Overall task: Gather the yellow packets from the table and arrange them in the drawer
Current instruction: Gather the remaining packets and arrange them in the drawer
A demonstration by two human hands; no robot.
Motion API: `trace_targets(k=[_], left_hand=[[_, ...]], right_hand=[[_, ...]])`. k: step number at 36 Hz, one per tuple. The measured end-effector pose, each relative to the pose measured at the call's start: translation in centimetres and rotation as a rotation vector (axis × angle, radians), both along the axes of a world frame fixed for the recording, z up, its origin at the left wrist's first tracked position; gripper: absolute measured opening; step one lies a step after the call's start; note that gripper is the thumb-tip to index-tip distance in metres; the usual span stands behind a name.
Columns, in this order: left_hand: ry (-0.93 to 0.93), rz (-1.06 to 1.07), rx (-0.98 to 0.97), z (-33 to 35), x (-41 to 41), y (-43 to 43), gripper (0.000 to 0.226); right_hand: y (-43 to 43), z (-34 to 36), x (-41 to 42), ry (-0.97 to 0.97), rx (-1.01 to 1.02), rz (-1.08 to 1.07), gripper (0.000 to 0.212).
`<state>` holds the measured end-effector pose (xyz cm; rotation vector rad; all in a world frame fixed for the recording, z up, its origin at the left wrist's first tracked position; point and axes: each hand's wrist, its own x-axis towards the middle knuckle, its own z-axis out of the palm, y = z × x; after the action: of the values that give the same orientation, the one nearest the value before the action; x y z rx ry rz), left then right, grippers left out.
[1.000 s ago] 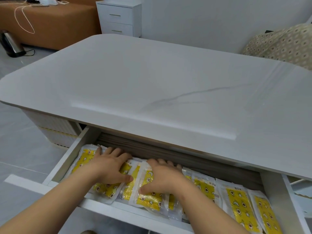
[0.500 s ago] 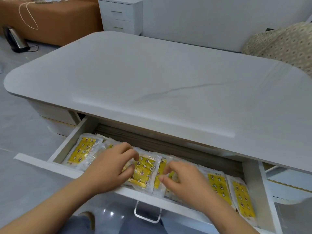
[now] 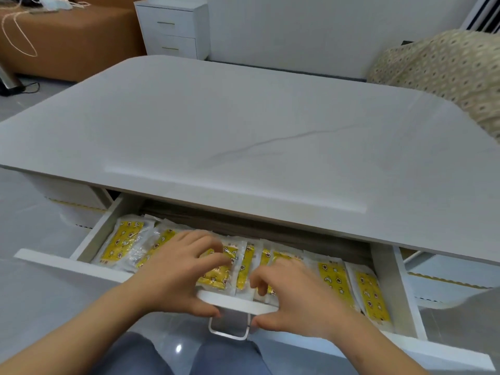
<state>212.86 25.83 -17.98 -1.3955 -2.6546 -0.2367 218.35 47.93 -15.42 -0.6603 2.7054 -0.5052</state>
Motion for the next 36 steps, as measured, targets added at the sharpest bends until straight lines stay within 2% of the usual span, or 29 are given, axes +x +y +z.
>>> trace_targets(k=[2, 5, 10, 15, 18, 20, 25, 28, 31, 36], left_hand=[[0.057, 0.018, 0.014, -0.1, -0.4, 0.1, 0.068], [0.097, 0.042, 0.018, -0.1, -1.1, 0.4, 0.079], [0.094, 0.106, -0.083, 0.0, -1.8, 0.5, 0.106], [0.067, 0.187, -0.160, 0.1, -2.8, 1.0, 0.124], [0.032, 0.231, -0.179, 0.2, -3.6, 1.3, 0.130], [-0.022, 0.267, -0.211, 0.5, -4.2, 1.7, 0.132], [-0.153, 0.331, -0.196, 1.0, -5.5, 2.5, 0.123], [-0.136, 0.352, -0.178, 1.4, -5.8, 2.9, 0.116], [-0.002, 0.338, -0.224, 1.7, -6.0, 3.3, 0.109], [0.085, 0.367, -0.058, 0.5, -6.5, 3.8, 0.096]], right_hand=[[0.1, -0.4, -0.1, 0.193, 0.041, -0.012, 0.042], [0.4, -1.0, -0.2, 0.367, 0.090, -0.097, 0.061], [0.8, -1.0, -1.1, 0.348, 0.249, -0.176, 0.106], [0.8, -0.5, -2.0, 0.276, 0.331, -0.294, 0.123], [1.1, -0.3, -2.8, 0.275, 0.302, -0.298, 0.124], [1.3, 0.0, -3.2, 0.109, 0.323, -0.313, 0.124], [1.7, 0.1, -4.5, 0.068, 0.306, -0.372, 0.116], [1.6, 0.3, -4.9, 0.085, 0.287, -0.395, 0.106], [1.4, 0.3, -5.3, 0.112, 0.265, -0.433, 0.094], [0.8, -0.1, -5.7, 0.235, 0.221, -0.501, 0.076]])
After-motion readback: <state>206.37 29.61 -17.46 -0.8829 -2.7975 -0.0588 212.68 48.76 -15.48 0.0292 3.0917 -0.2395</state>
